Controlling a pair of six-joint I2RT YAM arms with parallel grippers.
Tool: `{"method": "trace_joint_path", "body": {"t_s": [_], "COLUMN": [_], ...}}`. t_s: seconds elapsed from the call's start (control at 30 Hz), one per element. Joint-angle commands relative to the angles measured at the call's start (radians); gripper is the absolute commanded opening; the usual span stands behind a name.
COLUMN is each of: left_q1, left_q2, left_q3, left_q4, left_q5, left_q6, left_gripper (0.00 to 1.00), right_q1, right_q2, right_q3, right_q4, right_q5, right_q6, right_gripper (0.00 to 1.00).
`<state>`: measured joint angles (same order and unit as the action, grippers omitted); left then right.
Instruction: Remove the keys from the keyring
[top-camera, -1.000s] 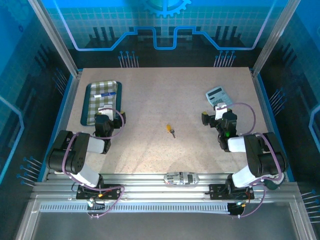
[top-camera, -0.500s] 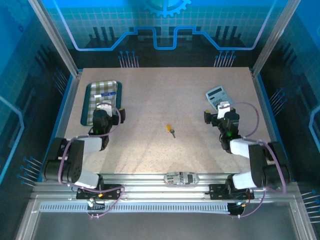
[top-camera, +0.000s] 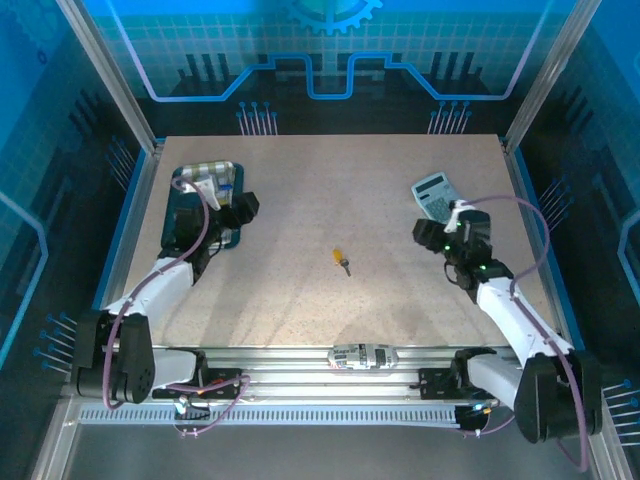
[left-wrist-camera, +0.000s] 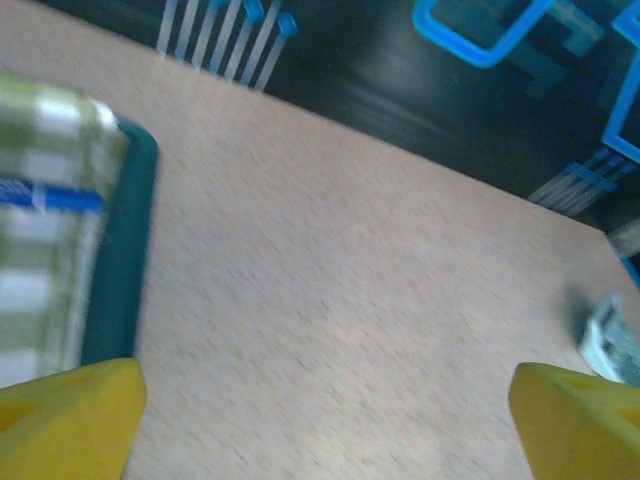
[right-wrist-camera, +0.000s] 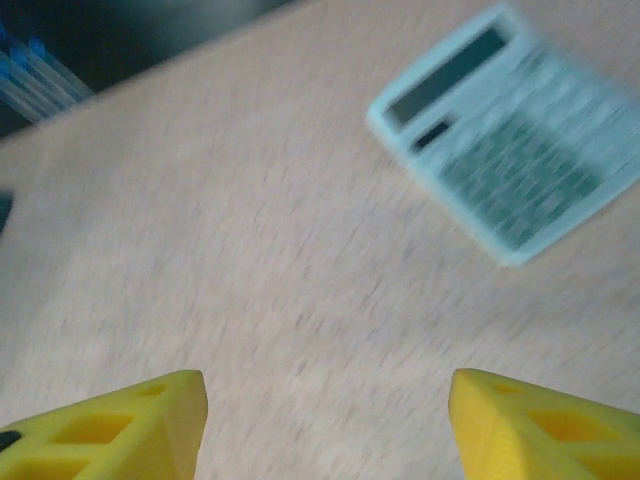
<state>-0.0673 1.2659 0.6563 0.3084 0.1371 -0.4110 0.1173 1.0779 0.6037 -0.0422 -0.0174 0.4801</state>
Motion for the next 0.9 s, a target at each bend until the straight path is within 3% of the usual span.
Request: {"method": "trace_joint_path", "body": {"t_s": [0.0, 0.23, 0.43, 0.57, 0.73, 0.87], "left_q1": [-0.083, -0.280, -0.452, -0.474, -0.488, -0.496], "left_q2": [-0.033, 0.036, 0.219, 0.341, 0.415, 0.486], "left_q3": [-0.035, -0.021, 0.073, 0.129, 0.192, 0.252], "left_q4": [-0.106, -0.148, -0.140, -0.085, -0.122, -0.189], "left_q5": [0.132, 0.226, 0.186, 0.275, 0.276, 0.298], "left_q6": [-0.086, 0.002, 0.135, 0.208, 0.307, 0.353], "left_gripper": [0.86, 0.58, 0.57, 0.61, 0.62, 0.56], "right_q1": [0.089, 0.107, 0.109, 0.114, 0.116, 0.116], "right_q2": [0.036, 0.095, 0.102, 0.087, 0.058, 0.048], "right_q3": [0.075, 0.059, 0.020, -0.013, -0.041, -0.053], "right_q4": [-0.242, -0.203, -0.170, -0.151, -0.143, -0.137], "right_q5": [-0.009, -0.061, -0.078, -0.075, -0.065, -0.048], "right_q6": [0.029, 0.035, 0.063, 0.086, 0.097, 0.092], "right_gripper": [0.65, 0.65, 0.65, 0.65, 0.66, 0.66]}}
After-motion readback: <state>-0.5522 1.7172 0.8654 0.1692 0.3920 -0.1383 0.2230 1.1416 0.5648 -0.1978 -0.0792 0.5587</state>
